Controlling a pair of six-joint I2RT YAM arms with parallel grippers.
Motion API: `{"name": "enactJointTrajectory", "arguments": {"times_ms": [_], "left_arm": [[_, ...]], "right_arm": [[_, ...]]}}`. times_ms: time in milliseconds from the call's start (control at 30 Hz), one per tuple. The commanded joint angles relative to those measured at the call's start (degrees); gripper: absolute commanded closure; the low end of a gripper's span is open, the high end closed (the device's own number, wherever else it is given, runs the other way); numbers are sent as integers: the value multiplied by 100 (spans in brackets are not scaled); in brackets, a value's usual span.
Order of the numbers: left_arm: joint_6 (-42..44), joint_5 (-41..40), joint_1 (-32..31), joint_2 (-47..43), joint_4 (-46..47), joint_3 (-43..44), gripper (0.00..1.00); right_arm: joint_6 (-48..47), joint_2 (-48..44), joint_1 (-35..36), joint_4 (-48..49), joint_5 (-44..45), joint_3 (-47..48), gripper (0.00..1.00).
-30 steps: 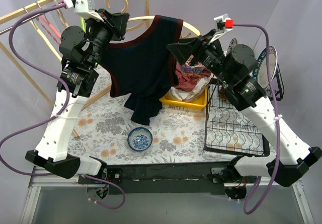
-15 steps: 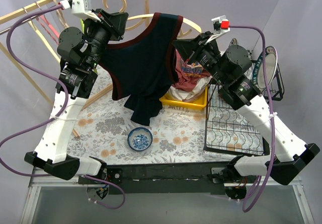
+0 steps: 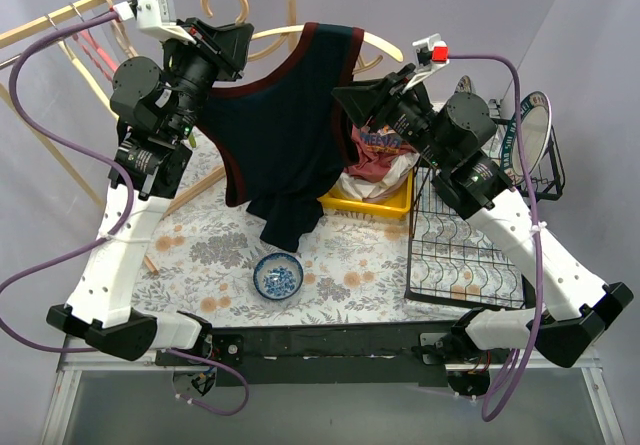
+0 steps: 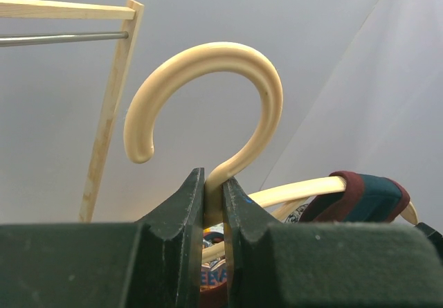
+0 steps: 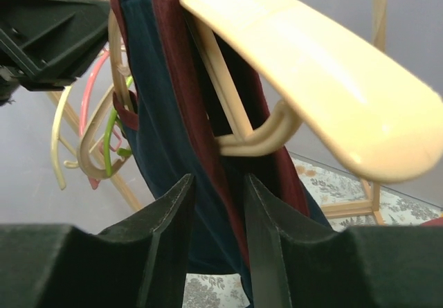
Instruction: Remove the tank top from the hanger
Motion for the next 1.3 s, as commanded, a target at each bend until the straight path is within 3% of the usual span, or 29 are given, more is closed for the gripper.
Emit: {"name": "enactJointTrajectory", "arguments": {"times_ms": [0, 67, 167, 233, 533, 833, 1100, 1267], "left_arm": [[-158, -160, 2, -325, 428, -84, 100], [-202, -151, 2, -334, 490, -154, 100], [-272, -134, -7, -361, 560, -233, 100], [-255, -142, 2, -369, 534, -260, 100], [70, -590, 1, -554, 367, -488, 100], [474, -1275, 2, -519, -361, -146, 100], [396, -1215, 2, -519, -301, 30, 100], [-121, -1013, 2, -422, -310, 302, 100]], "right_arm": [[-5, -44, 18, 536, -315, 51, 64], [39, -9, 9, 545, -367, 50, 68], [30, 18, 26, 563, -385, 42, 81], [39, -35, 18, 694, -438, 7, 99], [-294, -561, 9, 660, 176, 191, 99], [-1076, -1106, -44, 932, 1776, -46, 99], [-1543, -1318, -53, 695, 2857, -273, 99], [-1499, -1450, -53, 503, 2262, -740, 99]]}}
